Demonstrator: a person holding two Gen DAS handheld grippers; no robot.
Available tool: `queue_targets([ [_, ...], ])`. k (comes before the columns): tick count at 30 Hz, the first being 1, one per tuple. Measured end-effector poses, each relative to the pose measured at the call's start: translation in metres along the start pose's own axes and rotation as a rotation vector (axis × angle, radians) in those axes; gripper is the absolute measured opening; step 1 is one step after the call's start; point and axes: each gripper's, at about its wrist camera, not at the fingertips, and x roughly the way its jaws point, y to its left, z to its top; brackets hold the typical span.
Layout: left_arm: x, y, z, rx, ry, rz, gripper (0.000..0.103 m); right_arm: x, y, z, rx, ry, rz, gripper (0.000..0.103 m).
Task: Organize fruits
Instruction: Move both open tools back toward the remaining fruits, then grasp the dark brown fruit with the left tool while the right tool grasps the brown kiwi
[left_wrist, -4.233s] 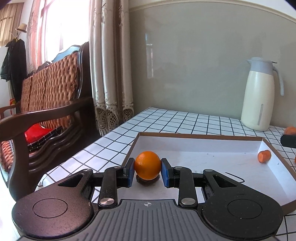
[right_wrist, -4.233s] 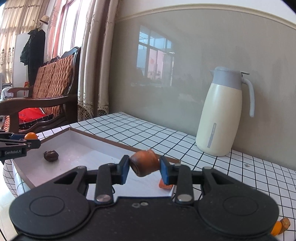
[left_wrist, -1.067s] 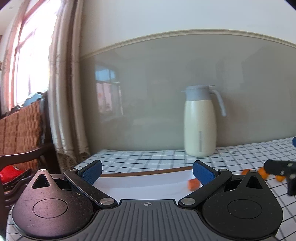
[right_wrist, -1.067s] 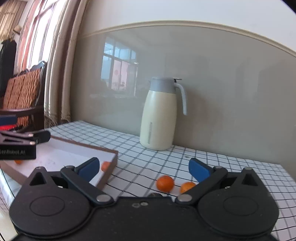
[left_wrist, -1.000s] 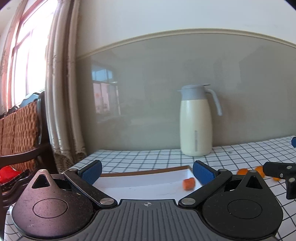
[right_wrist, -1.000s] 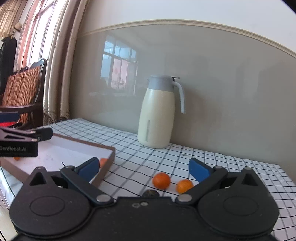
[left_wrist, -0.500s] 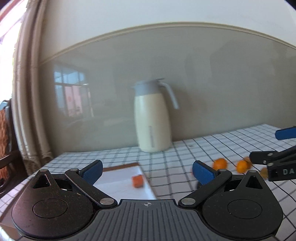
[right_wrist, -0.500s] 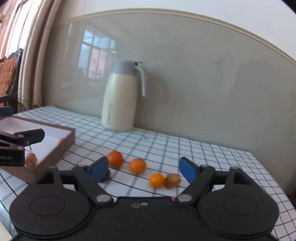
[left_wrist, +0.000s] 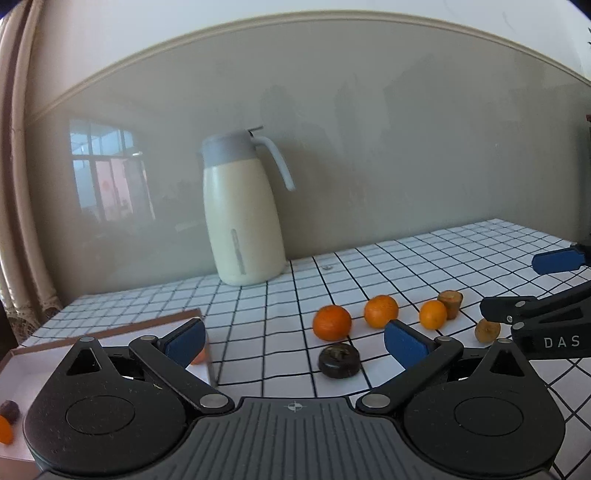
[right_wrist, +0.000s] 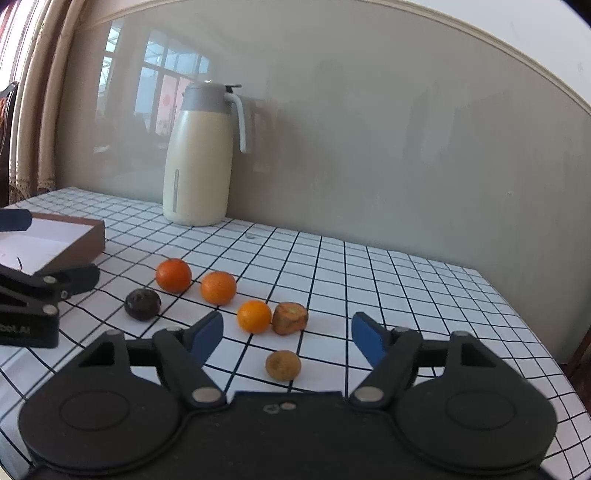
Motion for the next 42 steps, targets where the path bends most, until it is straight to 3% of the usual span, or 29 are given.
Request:
queue_targets([
  [5, 0.011, -0.006, -0.002, -0.006, 0.027, -0.01, 0.103, 0.01, 0.003, 0.003, -0.019, 0.002, 0.026, 0.061],
  [10, 0.019, -0.011, -0.003, -0.013, 0.056, -0.021, 0.095, 0.02, 0.004, 0.004, -0.027, 0.015, 0.037, 0.059],
  [15, 0.025, -0.014, -0.004, -0.019, 0.075, -0.029, 0.095, 0.028, 0.003, -0.003, -0.043, 0.074, 0.032, 0.056],
  [26, 0.051, -0.027, -0.01, -0.017, 0.157, -0.071, 0.086, 0.043, -0.005, -0.015, -0.02, 0.146, 0.035, 0.041],
  [31, 0.063, -0.03, -0.012, -0.013, 0.203, -0.074, 0.08, 0.048, -0.008, -0.015, 0.003, 0.167, 0.039, 0.029],
  [37, 0.074, -0.03, -0.012, -0.029, 0.246, -0.092, 0.077, 0.052, -0.007, -0.015, 0.003, 0.191, 0.039, 0.026],
  [42, 0.085, -0.031, -0.011, -0.038, 0.291, -0.105, 0.064, 0.053, -0.007, -0.015, 0.0, 0.196, 0.039, 0.02],
])
